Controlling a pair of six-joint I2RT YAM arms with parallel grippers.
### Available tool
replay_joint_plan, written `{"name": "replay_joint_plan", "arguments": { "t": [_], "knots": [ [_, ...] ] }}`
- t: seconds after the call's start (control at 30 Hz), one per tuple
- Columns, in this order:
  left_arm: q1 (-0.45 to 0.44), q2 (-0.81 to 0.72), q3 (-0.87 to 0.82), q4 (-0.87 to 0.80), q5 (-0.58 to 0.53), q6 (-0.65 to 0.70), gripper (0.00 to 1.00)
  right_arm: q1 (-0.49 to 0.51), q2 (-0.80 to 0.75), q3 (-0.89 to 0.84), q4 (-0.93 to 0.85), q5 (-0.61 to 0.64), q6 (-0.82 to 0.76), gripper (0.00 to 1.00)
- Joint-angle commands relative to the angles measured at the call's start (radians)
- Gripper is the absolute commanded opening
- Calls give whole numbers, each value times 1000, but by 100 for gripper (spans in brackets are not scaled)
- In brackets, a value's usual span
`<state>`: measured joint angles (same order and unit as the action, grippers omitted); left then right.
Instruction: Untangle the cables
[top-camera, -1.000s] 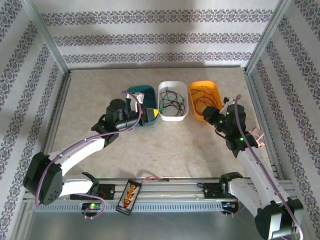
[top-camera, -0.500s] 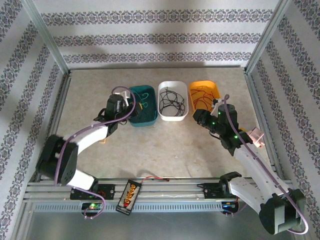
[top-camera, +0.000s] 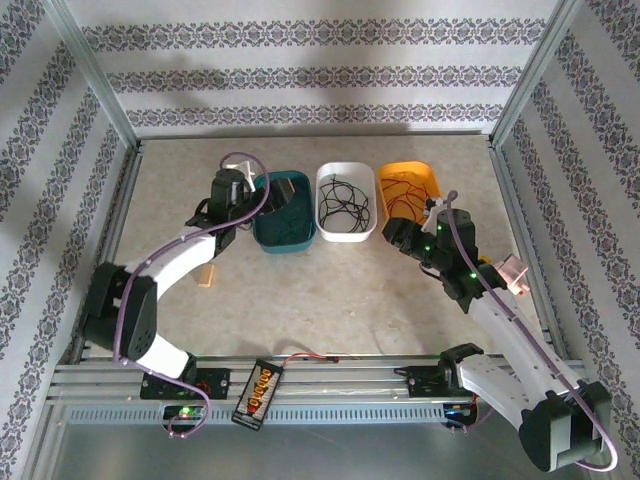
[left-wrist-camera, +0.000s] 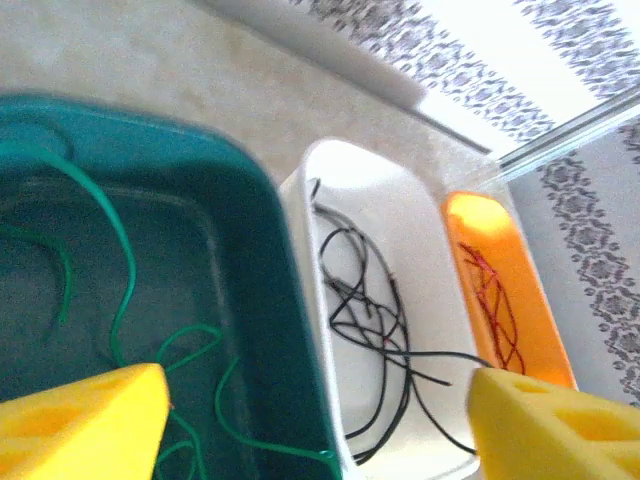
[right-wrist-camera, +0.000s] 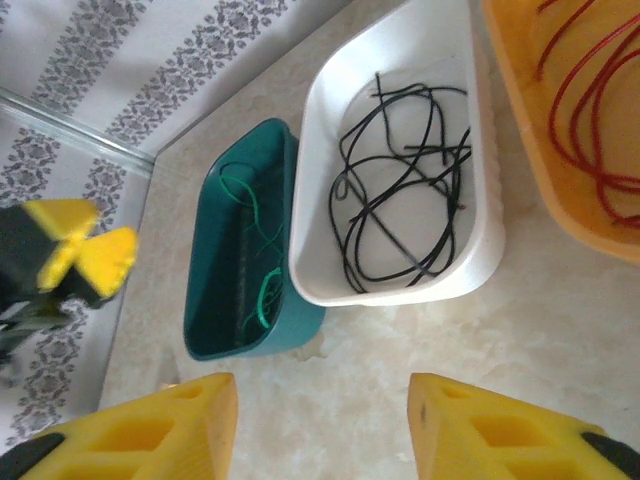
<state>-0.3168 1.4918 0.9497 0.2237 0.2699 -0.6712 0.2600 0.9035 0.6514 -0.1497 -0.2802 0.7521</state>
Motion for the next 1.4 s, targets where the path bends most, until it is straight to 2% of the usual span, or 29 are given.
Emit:
{"name": "replay_joint_plan", "arguments": {
  "t": [0.0, 0.03, 0.07, 0.13, 0.17, 0.27, 0.33, 0.4, 0.5, 0.57, 0.6, 0.63, 0.77, 0.83, 0.87, 0.9, 0.93, 0.97, 1.0, 1.03, 1.1, 1.27, 1.37],
  "knots": [
    [0, -138, -55, -74, -116, 50, 90, -27, -34, -27, -22, 96, -25, 54],
    [0, -179, -80, -107, -178, 60, 98, -32, -45, -36, -25, 135, -40, 59],
    [-1, -231, -111, -151, -260, 76, 99, -30, -63, -52, -21, 191, -76, 73],
    [0, -328, -171, -229, -408, 117, 99, -25, -104, -101, 20, 310, -171, 92],
    [-1, -380, -198, -283, -507, 130, 99, -16, -128, -138, 63, 382, -236, 98],
    [-1, -510, -262, -399, -700, 193, 99, 36, -181, -260, 266, 594, -489, 98],
    [0, -577, -300, -430, -796, 253, 99, 56, -163, -316, 387, 676, -649, 98],
    [2, -620, -347, -445, -918, 287, 99, 45, -80, -334, 422, 762, -700, 98],
    [8, -606, -408, -463, -1082, 282, 99, 21, 71, -355, 531, 796, -669, 98],
    [10, -565, -465, -364, -1091, 365, 99, 21, 190, -392, 703, 796, -679, 98],
    [13, -537, -472, -352, -1084, 383, 99, 32, 242, -380, 760, 836, -689, 98],
    [15, -505, -481, -320, -1090, 398, 99, 35, 267, -357, 757, 832, -711, 98],
    [58, -358, -520, -181, -1030, 390, 99, -16, 432, -346, 1017, 685, -802, 98],
    [65, -320, -511, -134, -996, 423, 99, -38, 474, -314, 1011, 647, -849, 98],
    [64, -310, -531, -41, -981, 470, 99, -77, 497, -328, 1050, 532, -857, 98],
    [65, -309, -549, 25, -944, 499, 99, -115, 537, -352, 1150, 471, -830, 98],
    [70, -305, -574, 110, -922, 531, 99, -152, 565, -369, 1205, 483, -779, 98],
    [76, -300, -586, 172, -903, 552, 99, -210, 599, -386, 1242, 457, -716, 98],
    [88, -291, -597, 227, -877, 573, 99, -264, 655, -402, 1354, 406, -662, 98],
    [99, -277, -602, 267, -865, 586, 99, -294, 665, -399, 1367, 349, -632, 98],
    [128, -241, -586, 290, -825, 588, 99, -298, 615, -358, 1207, 294, -652, 98],
    [178, -151, -546, 360, -725, 609, 99, -298, 642, -360, 1261, 272, -657, 98],
    [195, -75, -540, 497, -719, 630, 99, -298, 642, -358, 1257, 271, -656, 98]
  ]
}}
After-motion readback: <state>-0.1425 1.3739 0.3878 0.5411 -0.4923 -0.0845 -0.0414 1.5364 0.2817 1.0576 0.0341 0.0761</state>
